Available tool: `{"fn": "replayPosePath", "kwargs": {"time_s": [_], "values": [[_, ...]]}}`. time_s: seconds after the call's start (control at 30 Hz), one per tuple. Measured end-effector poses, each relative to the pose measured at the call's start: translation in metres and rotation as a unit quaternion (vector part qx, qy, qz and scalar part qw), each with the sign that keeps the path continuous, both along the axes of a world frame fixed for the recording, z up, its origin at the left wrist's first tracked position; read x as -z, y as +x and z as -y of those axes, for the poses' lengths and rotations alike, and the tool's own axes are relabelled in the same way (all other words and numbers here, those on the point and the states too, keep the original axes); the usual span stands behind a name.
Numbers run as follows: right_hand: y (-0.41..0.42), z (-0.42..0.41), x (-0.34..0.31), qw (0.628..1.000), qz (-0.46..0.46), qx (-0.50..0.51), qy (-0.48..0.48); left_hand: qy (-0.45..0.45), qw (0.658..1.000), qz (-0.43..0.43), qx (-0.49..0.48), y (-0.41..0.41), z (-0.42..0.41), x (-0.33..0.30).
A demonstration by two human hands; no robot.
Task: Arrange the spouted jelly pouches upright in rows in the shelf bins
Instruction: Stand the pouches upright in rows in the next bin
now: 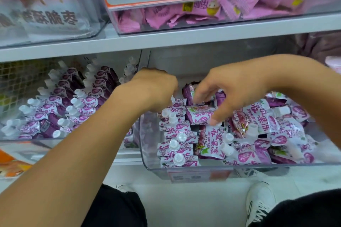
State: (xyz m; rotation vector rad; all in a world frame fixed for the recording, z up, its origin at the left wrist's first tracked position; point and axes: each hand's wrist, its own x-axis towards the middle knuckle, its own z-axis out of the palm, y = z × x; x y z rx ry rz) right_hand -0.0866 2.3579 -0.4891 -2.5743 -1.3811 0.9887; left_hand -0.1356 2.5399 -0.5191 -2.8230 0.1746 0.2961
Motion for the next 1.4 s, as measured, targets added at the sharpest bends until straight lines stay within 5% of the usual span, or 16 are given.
{"fn": "replayPosePath", "kwargs": {"time_s": [0.1, 0.23, 0.37, 0.57, 0.7, 1.0, 1.4], "values": [[-0.021, 0.005, 0.010, 0.991, 0.112, -0.025, -0.072, 0.006, 1.000, 0.018, 0.000, 0.001, -0.001, 0.004], [-0.005, 0.007, 0.022, 0.979, 0.194, 0.000, 0.057, -0.005, 1.000, -0.016, -0.012, 0.000, -0.003, -0.003], [0.009, 0.020, 0.008, 0.967, 0.182, 0.098, 0.146, -0.016, 0.999, -0.024, -0.015, -0.001, -0.002, -0.006], [0.016, -0.007, 0.022, 0.896, 0.313, 0.162, 0.269, -0.021, 1.000, -0.012, 0.004, -0.005, -0.003, -0.006], [0.028, -0.042, 0.048, 0.933, 0.211, 0.083, 0.281, -0.013, 0.999, 0.025, 0.028, -0.007, -0.005, -0.001], [0.040, -0.063, 0.054, 0.984, 0.046, 0.056, 0.160, -0.142, 0.986, 0.086, -0.032, -0.001, -0.010, 0.000], [0.026, -0.043, 0.054, 0.976, 0.166, 0.016, -0.143, -0.024, 0.997, 0.050, -0.048, 0.012, 0.006, 0.004]]}}
